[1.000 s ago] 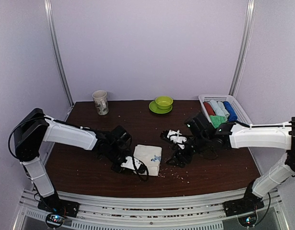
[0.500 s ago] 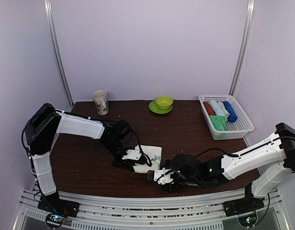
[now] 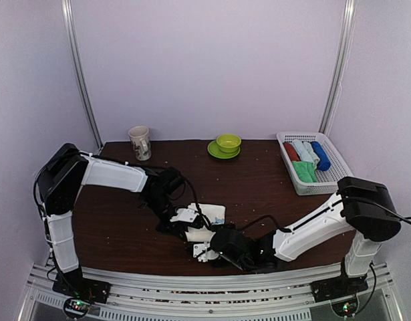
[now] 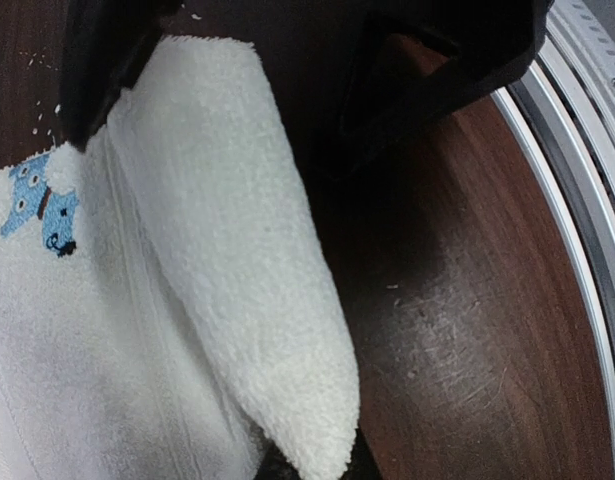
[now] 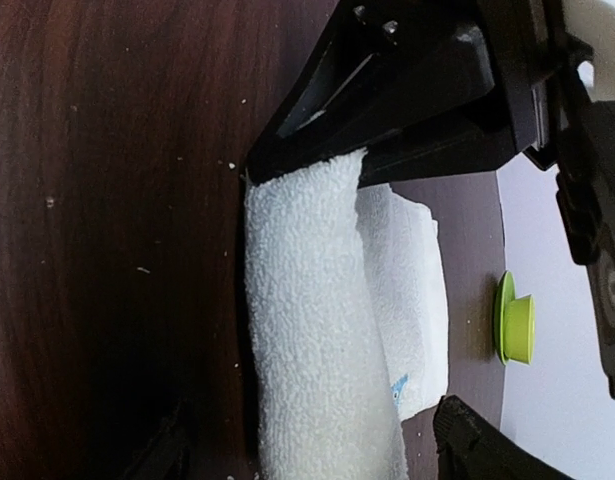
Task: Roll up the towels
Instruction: Roll the towel at the center of the board.
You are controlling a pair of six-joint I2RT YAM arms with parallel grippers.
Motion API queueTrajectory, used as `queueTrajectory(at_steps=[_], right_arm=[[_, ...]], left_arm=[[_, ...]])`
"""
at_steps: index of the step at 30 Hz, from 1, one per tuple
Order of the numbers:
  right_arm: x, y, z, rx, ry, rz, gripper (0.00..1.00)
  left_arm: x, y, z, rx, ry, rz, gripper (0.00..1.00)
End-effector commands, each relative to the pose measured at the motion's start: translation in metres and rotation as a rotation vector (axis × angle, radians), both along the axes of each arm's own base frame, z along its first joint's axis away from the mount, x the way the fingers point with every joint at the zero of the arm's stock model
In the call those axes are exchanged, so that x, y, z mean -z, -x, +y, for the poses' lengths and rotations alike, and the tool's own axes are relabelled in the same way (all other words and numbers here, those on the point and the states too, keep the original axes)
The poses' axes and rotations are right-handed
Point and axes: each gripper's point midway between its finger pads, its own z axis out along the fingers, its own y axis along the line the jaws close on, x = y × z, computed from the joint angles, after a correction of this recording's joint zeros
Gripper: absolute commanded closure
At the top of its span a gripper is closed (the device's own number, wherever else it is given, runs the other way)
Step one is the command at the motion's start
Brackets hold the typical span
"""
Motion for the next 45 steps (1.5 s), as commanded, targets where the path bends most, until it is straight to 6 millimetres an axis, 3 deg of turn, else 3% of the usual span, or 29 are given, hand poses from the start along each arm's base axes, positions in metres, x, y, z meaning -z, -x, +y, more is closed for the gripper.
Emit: queueTrajectory(at_steps=[1, 4, 12, 17, 21, 24, 28, 36, 45], right_arm=[[-0.001, -0.011, 0.008, 0.032, 0.029, -0.085, 0.20], [0.007, -0.014, 0.008, 0.037, 0.062, -0.093, 0.27], [0.025, -0.017, 0.007, 0.041, 0.127, -0.050, 0.77], [0.027, -0.015, 0.007, 0.030, 0.126, 0.021, 0.97], [0.032, -0.011, 0.008, 0.016, 0.132, 0.089, 1.00], [0.032, -0.010, 0.008, 0.015, 0.115, 0.141, 1.00], [0.027, -0.008, 0.009, 0.009, 0.077, 0.218, 1.00], [0.035, -0.008, 0.006, 0.027, 0.051, 0.397, 1.00], [0.055, -0.005, 0.002, 0.057, 0.037, 0.786, 1.00]], left_arm=[[0.031, 0.025, 0.032, 0.011, -0.166, 0.105, 1.00], [0.030, 0.026, 0.033, 0.017, -0.167, 0.105, 1.00], [0.032, 0.026, 0.036, 0.024, -0.180, 0.096, 1.00], [0.026, 0.020, 0.034, 0.015, -0.163, 0.062, 1.00], [0.011, 0.007, 0.030, -0.008, -0.124, -0.001, 0.77], [-0.005, -0.003, 0.029, -0.036, -0.083, -0.056, 0.52], [-0.032, -0.020, 0.033, -0.088, 0.010, -0.175, 0.28], [-0.063, -0.048, 0.044, -0.219, 0.229, -0.513, 0.19], [-0.054, -0.036, 0.058, -0.167, 0.309, -0.689, 0.27]])
